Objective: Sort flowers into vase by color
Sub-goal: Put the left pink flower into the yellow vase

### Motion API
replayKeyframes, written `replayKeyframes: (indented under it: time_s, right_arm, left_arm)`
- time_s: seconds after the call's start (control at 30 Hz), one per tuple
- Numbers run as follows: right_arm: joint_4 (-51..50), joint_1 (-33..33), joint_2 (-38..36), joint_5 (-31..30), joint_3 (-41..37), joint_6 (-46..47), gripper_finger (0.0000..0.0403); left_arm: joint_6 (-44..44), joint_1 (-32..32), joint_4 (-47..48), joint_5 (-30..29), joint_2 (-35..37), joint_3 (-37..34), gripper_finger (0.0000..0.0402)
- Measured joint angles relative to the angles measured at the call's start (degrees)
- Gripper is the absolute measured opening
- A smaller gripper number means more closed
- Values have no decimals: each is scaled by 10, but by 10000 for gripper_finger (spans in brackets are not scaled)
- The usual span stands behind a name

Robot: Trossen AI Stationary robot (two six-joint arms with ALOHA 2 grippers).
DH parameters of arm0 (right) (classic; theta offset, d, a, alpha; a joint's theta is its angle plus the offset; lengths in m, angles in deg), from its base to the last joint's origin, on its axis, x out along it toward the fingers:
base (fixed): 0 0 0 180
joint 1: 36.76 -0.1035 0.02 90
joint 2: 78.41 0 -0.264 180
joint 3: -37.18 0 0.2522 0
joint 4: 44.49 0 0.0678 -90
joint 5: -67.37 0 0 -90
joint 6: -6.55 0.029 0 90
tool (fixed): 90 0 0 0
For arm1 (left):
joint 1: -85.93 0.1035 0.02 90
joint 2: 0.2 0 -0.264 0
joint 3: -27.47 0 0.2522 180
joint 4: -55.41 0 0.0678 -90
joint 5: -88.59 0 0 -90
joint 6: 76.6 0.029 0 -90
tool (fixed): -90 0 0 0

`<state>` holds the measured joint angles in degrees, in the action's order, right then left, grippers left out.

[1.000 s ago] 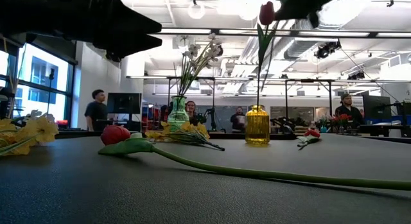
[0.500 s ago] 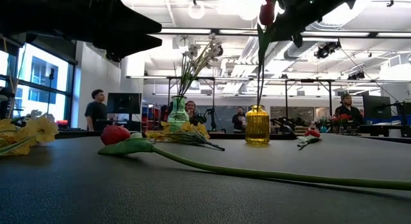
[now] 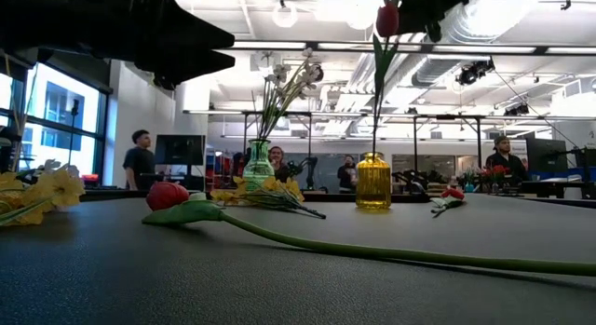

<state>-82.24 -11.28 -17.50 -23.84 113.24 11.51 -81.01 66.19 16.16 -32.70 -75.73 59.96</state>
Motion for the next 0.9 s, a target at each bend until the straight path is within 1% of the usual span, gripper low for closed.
replayKeyframes:
  time_s: [0.2, 0.33, 0.6, 0.7, 0.83, 0.9]
  right_arm:
    - [-3, 0, 51, 0, -16, -1, 0]
    - [15, 0, 83, 2, -16, -13, 0]
    - [18, 0, 112, 4, -16, -15, 4]
    - [13, 0, 110, 4, -16, -9, 36]
    - [-8, 0, 98, -2, -16, -7, 116]
    - [-25, 0, 85, -4, -16, -8, 157]
  left_arm:
    - [-1, 0, 0, 0, 0, 0, 235]
    - [-2, 0, 0, 0, 0, 0, 235]
    - [-10, 0, 0, 0, 0, 0, 235]
    - [-11, 0, 2, 0, 0, 0, 235]
    - [-27, 0, 4, -2, 0, 0, 235]
    - [-35, -2, 8, -15, 0, 0, 234]
